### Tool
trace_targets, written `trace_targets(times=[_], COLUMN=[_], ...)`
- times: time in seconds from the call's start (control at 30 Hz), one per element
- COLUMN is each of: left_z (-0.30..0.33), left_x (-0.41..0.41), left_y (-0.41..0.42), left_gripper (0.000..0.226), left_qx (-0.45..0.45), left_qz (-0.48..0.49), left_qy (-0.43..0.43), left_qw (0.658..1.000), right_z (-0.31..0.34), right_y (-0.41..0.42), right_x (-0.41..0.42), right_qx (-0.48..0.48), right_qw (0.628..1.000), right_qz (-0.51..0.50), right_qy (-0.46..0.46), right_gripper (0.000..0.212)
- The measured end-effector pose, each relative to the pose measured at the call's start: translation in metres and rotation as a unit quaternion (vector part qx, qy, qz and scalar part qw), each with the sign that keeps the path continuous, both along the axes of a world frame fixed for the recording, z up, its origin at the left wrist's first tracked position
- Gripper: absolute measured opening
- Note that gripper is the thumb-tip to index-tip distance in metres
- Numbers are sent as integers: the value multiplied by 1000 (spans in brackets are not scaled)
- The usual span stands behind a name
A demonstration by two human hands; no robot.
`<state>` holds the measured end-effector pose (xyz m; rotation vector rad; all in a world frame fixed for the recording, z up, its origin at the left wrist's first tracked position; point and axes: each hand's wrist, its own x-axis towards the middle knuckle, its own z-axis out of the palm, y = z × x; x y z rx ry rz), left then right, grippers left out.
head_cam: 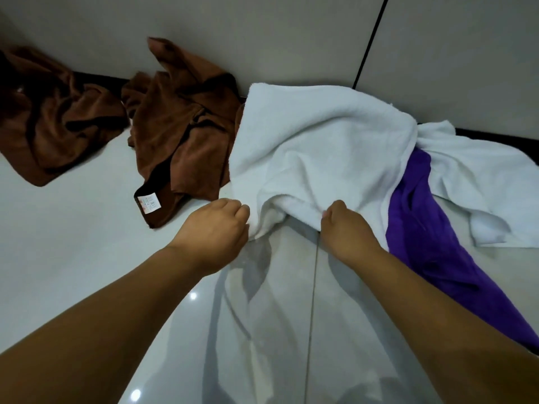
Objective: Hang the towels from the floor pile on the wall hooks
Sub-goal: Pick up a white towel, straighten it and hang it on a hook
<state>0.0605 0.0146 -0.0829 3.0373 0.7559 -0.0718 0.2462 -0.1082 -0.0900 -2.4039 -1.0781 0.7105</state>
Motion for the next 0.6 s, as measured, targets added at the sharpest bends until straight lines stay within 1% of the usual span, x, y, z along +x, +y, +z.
trace_targets(times=[0.1, 0.13, 0.2, 0.23, 0.27, 0.33, 0.4, 0.47, 0.53, 0.6], left_z=[23, 32, 49, 58, 69, 85, 100, 118, 135, 154], left_x=[-3, -3, -3, -3, -2, 0, 6, 14, 23, 30], left_y=[-6, -7, -6, -8, -11, -17, -25, -36, -45, -55], left_gripper=[40, 39, 38, 37, 35, 35, 43, 49, 52, 54], left_qx=[42, 61, 90, 104, 106, 89, 70, 34, -3, -42], left_qz=[-35, -50, -69, -68, -70, -63, -45, -17, 11, 33], left_qy=[-29, -38, -54, -65, -76, -93, -92, -110, -152, -200], left_qw=[998, 996, 992, 990, 989, 990, 992, 993, 988, 978], right_z=[29, 39, 57, 68, 80, 105, 133, 161, 190, 218], right_y=[-13, -16, -21, -23, -24, -22, -21, -20, -21, -21], right_x=[-9, -12, -16, -19, -22, -25, -28, -30, -32, -32], right_qx=[-36, -53, -77, -71, -61, -44, -23, 14, 75, 150], right_qw=[997, 991, 962, 949, 942, 934, 912, 886, 867, 840], right_qz=[58, 89, 151, 169, 177, 191, 210, 215, 197, 187], right_qy=[-43, -88, -214, -258, -279, -299, -352, -411, -452, -488], right_gripper=[42, 44, 39, 35, 31, 28, 28, 29, 30, 26])
